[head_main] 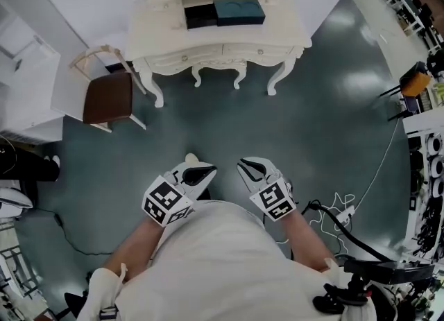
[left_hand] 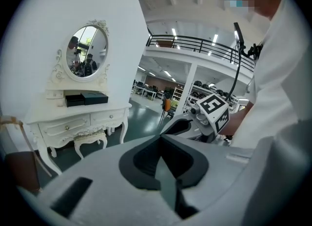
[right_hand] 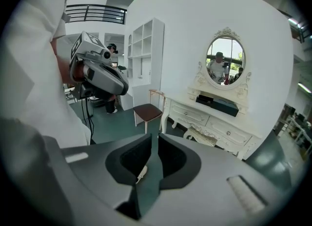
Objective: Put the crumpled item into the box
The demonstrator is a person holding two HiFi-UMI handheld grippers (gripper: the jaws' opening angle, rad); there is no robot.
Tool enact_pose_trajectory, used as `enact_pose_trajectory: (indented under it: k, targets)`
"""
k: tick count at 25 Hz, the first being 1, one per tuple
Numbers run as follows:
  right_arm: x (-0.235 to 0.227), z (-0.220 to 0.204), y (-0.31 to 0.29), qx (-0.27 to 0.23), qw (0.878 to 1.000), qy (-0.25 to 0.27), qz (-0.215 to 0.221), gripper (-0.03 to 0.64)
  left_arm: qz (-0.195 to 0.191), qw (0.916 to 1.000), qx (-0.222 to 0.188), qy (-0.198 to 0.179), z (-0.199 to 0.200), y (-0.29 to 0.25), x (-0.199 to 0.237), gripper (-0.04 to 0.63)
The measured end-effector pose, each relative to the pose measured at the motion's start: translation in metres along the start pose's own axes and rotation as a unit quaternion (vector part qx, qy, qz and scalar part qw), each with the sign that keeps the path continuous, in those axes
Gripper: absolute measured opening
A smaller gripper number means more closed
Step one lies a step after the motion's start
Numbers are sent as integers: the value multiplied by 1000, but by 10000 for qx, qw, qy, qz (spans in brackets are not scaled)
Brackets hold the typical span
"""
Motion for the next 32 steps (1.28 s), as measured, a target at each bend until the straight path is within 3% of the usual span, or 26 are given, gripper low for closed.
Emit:
enact_pose_trajectory:
  k: [7, 12, 16, 23, 32]
  targets:
    - [-72, 105, -96, 150, 9989, 411, -167, 57, 117, 9988, -481, -49, 50, 14, 138, 2]
    - [-110, 169, -181, 75, 9980, 616, -77, 69, 491, 9975, -498, 134, 42, 51, 219, 2]
    - [-143, 210, -240, 81, 9968, 791, 29, 81, 968, 9928, -542, 461, 33, 75, 258, 2]
    - [-214, 282, -353, 150, 9898, 1409, 163, 109, 1823, 9764, -685, 929, 37, 93, 319, 2]
    - [-303, 355, -489, 516, 9707, 2290, 509, 147, 2951, 9438, -719, 1302, 84, 80, 398, 2]
Point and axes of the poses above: the fingertips, and each gripper's own axes: y backward along the fingers, x to its left, z out of its top, the point moved 8 cm from there along y, backward along the fingers, and after that the axes turned 9 degrees about -y, right-handed, at the moved point
